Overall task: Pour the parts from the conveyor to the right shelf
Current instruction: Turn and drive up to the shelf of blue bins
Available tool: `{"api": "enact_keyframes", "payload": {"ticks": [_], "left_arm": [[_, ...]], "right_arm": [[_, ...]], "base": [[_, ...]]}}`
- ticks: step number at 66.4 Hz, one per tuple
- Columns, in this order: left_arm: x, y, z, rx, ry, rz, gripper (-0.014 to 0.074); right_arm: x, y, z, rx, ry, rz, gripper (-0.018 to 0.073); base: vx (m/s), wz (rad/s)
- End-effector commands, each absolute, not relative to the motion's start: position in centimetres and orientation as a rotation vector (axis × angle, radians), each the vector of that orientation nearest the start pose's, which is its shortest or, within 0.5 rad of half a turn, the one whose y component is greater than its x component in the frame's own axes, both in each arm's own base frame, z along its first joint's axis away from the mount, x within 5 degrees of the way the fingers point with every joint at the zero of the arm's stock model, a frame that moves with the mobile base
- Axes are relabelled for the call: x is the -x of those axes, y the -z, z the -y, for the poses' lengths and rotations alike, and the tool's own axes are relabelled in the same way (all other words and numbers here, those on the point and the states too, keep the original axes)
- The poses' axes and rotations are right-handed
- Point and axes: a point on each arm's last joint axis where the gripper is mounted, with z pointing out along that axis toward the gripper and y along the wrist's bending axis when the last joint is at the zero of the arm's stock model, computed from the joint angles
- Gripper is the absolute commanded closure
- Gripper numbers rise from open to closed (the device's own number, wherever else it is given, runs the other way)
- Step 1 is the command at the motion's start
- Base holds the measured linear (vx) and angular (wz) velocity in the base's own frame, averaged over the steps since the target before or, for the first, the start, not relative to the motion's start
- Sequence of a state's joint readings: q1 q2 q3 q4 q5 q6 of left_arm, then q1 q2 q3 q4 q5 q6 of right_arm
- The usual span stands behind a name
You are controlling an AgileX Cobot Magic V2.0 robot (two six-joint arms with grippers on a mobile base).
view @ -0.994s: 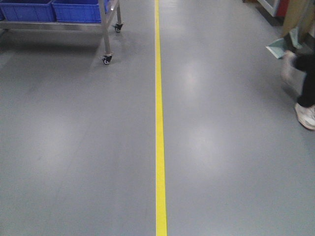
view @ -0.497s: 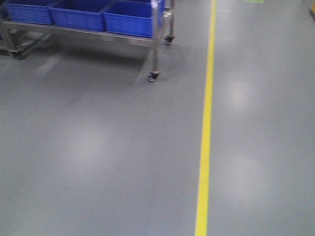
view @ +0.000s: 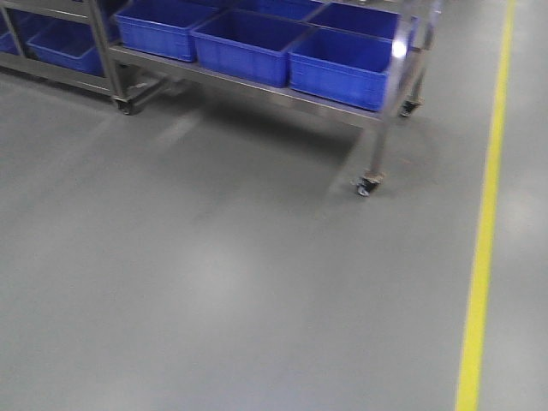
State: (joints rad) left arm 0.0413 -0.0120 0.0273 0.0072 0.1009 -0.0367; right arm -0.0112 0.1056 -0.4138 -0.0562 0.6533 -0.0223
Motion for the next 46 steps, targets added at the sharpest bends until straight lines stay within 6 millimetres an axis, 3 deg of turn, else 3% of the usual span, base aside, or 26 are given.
{"api": "enact_keyframes", "payload": {"ticks": [1, 46], "left_arm": [[-5.47, -20.99, -0.20, 0.061, 0.007, -1.489, 0.0603], [-5.47, -20.99, -0.20, 0.061, 0.007, -1.489, 0.0603]], "right_arm": [[-3.55, -29.96, 0.35, 0.030, 0.094, -1.734, 0.0564], [-3.55, -29.96, 0.35, 0.030, 0.095, -1.734, 0.0564]], "base": [[0.74, 0.41], [0.74, 0.55]]}}
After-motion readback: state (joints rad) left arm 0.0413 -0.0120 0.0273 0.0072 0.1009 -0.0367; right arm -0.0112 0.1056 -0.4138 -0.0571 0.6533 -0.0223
